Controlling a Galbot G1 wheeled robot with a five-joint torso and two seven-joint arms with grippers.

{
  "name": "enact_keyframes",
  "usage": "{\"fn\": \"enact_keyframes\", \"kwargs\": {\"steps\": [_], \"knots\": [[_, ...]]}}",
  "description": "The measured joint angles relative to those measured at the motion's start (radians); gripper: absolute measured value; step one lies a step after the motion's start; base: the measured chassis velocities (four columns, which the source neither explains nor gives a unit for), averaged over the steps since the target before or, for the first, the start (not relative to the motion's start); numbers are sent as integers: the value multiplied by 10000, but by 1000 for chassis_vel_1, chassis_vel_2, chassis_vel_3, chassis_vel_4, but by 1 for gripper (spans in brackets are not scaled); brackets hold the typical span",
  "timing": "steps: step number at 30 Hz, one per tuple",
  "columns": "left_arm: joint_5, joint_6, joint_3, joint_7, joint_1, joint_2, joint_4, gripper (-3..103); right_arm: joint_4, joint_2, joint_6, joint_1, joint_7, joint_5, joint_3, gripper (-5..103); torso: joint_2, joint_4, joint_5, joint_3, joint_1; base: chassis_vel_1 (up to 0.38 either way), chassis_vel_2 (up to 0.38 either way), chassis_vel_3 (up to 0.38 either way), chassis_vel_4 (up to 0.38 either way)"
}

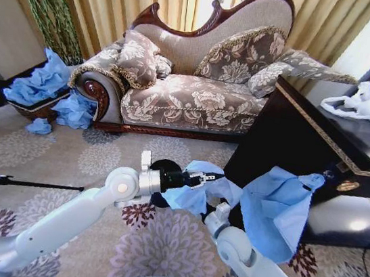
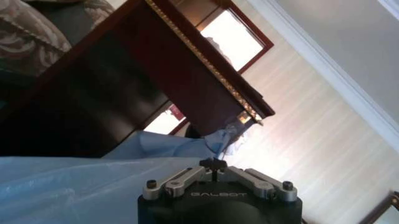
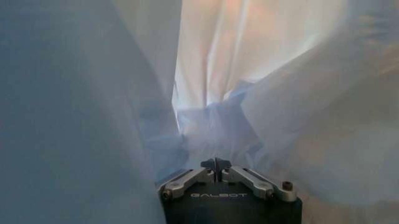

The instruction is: Place a garbage bag over the trash bin.

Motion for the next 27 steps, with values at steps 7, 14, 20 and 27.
{"fn": "enact_keyframes", "kwargs": {"steps": [7, 14, 20, 27], "knots": [[-75, 3, -119, -7, 69, 156, -198, 0, -219, 417, -68, 877, 298, 258, -365, 0, 0, 2, -3, 0, 0, 0, 0, 0, 0], [-92, 3, -661, 63, 167, 231, -130, 0, -807, 681, -96, 1836, 366, 320, -931, 0, 0, 0, -3, 0, 0, 0, 0, 0, 0], [-93, -126, -1433, 208, 350, 249, 299, 0, -1938, 1304, -163, 3040, 563, 506, -1568, 0, 0, 3, -5, 1, 1, 0, 0, 0, 0], [-105, -750, -1926, -397, 634, -150, 1005, 0, -2686, 1560, -493, 3981, 717, 1041, -2308, 0, 0, 2, -4, 0, 2, 0, 0, 0, 0]]}}
